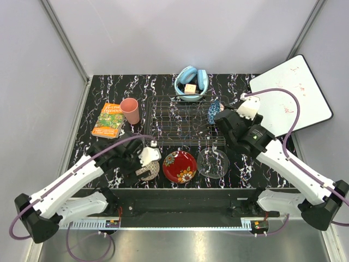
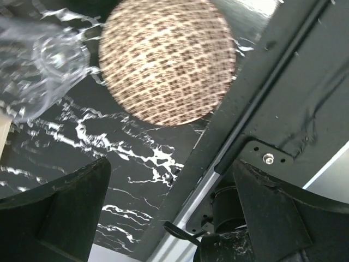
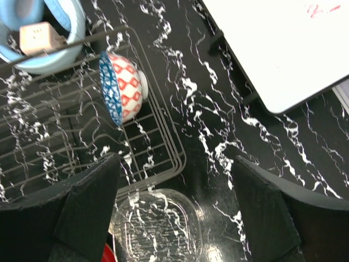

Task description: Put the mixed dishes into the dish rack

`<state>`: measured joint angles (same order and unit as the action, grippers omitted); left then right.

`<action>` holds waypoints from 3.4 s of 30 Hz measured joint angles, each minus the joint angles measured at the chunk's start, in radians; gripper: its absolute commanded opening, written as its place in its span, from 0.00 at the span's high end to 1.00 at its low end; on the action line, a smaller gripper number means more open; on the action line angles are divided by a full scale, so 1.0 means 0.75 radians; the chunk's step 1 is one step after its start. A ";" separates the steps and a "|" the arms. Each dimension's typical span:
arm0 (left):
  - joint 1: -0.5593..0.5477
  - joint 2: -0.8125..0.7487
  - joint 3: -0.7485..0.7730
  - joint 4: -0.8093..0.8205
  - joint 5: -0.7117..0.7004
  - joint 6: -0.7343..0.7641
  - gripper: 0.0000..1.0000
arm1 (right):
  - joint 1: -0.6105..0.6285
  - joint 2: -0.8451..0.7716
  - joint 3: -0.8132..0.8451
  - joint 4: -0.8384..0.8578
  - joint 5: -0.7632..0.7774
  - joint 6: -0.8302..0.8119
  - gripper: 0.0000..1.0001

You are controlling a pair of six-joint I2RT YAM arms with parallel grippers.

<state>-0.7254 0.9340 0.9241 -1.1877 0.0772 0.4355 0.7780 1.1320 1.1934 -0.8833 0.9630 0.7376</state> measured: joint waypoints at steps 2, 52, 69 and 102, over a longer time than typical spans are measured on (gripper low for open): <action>-0.070 0.014 -0.014 0.006 -0.012 0.001 0.01 | 0.000 0.010 -0.005 -0.032 -0.011 0.034 0.10; -0.403 0.447 0.558 0.048 -0.205 -0.184 1.00 | -0.002 -0.106 -0.023 -0.186 0.027 0.203 0.16; 0.010 0.846 1.179 0.692 0.701 -0.995 1.00 | -0.003 -0.557 -0.182 -0.122 0.124 0.297 0.17; -0.050 1.552 1.025 1.687 0.961 -2.173 1.00 | -0.003 -0.688 -0.290 0.038 0.086 0.129 0.15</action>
<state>-0.7628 2.0983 1.6928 0.0776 0.7982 -1.1946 0.7761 0.6163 0.9760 -0.8547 1.0279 0.8341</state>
